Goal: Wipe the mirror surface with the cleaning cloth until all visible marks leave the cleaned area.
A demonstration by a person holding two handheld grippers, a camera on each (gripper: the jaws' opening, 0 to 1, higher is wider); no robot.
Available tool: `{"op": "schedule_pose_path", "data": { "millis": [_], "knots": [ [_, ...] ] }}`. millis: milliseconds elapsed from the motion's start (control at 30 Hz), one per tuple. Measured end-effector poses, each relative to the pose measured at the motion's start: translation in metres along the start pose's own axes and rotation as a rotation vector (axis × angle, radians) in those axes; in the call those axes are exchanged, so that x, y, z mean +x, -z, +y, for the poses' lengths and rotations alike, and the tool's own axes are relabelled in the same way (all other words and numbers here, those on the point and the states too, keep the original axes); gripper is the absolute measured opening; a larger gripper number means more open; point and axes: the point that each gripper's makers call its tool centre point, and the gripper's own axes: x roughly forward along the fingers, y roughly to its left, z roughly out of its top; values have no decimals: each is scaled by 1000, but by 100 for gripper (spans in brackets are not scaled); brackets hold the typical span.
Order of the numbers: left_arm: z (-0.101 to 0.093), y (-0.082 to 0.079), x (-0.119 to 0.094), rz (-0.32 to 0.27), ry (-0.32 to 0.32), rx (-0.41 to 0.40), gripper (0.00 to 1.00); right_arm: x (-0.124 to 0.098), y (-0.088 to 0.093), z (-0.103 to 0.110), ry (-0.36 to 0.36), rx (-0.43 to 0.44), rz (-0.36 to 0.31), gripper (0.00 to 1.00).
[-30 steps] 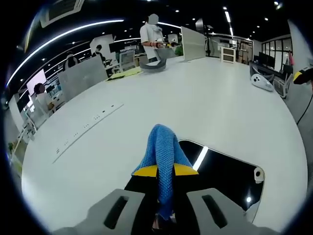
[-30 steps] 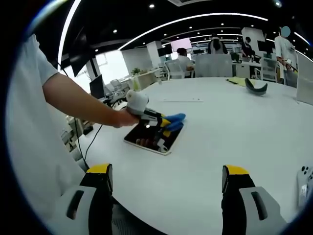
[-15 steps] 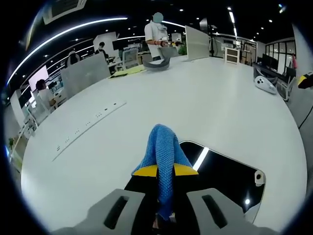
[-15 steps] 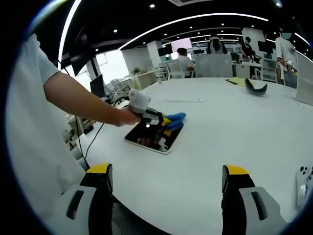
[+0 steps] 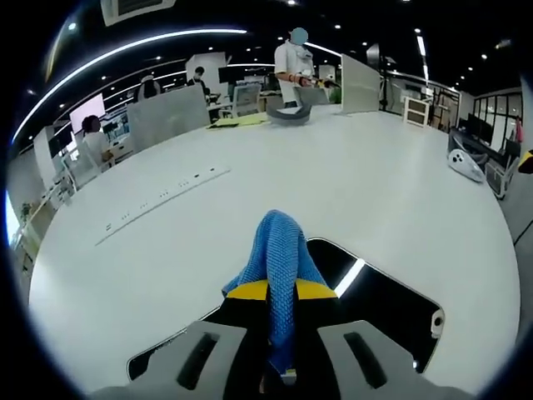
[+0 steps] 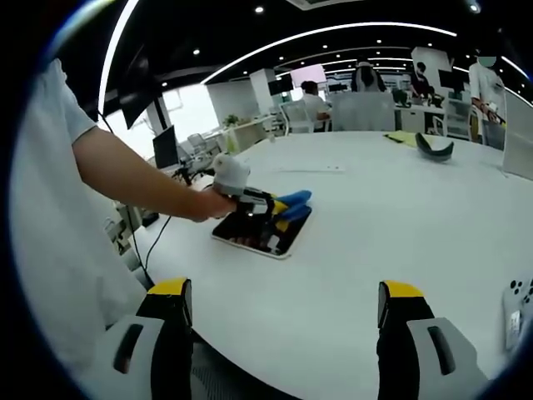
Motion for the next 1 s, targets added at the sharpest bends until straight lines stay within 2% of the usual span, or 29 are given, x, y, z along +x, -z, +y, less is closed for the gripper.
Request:
{"op": "schedule_pose_path", "data": {
  "millis": [367, 1000],
  "knots": [
    [-3, 4, -7, 12, 3, 5, 7, 5, -4, 7, -21, -12, -11, 92],
    [-13, 17, -24, -2, -15, -10, 7, 7, -12, 16, -46, -41, -20, 92]
  ]
}}
